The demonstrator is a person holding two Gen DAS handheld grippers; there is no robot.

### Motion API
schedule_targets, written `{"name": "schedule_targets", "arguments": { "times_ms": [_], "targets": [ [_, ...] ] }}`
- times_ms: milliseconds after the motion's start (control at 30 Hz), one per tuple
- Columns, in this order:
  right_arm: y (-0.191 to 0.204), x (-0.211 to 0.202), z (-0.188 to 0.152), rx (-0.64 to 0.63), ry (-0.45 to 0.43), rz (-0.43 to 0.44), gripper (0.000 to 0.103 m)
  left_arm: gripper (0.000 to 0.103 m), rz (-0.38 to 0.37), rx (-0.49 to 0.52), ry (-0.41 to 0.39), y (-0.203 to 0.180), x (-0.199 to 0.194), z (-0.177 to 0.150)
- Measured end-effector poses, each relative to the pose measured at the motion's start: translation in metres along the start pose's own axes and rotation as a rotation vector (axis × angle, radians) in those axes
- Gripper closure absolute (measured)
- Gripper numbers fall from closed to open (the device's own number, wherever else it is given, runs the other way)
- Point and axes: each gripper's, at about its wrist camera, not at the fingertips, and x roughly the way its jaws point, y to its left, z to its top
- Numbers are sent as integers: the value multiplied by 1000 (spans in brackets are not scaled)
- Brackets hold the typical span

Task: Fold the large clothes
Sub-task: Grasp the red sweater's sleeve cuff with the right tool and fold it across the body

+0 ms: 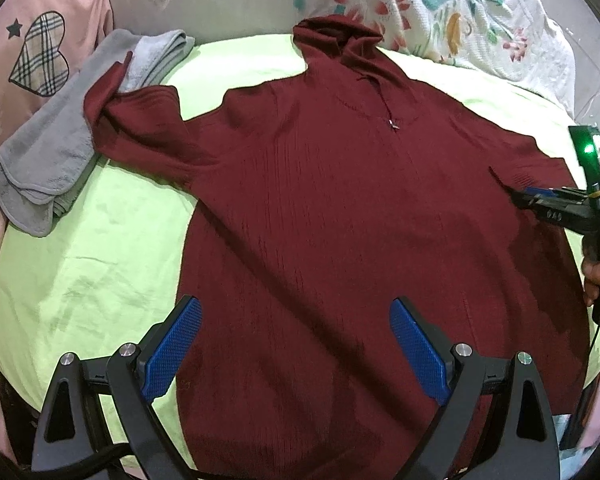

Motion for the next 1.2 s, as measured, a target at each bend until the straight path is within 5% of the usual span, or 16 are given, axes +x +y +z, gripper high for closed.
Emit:
{"name": "schedule_targets", "arguments": {
  "times_ms": [167,333,533,700,900,1000,1200],
  "targets": [
    [-13,-19,13,97,-65,45,94,7,-10,7,9,-2,10,2],
    [-19,-27,55,338,-116,389,94,7,-37,1,14,-2,15,5],
    [55,-9,113,322,-132,614,94,7,-54,-39,12,12,12,2],
    [115,11,129,317,-100,752,94,7,-38,-77,23,30,14,-1],
    [152,46,137,309,-34,790,92,7,-51,-134,10,50,21,12],
    [154,62,132,306,27,831,76,7,-66,-147,-10,53,27,28],
    [103,34,102,383,-51,812,71,9,-101,-136,-16,42,66,77]
  ]
}}
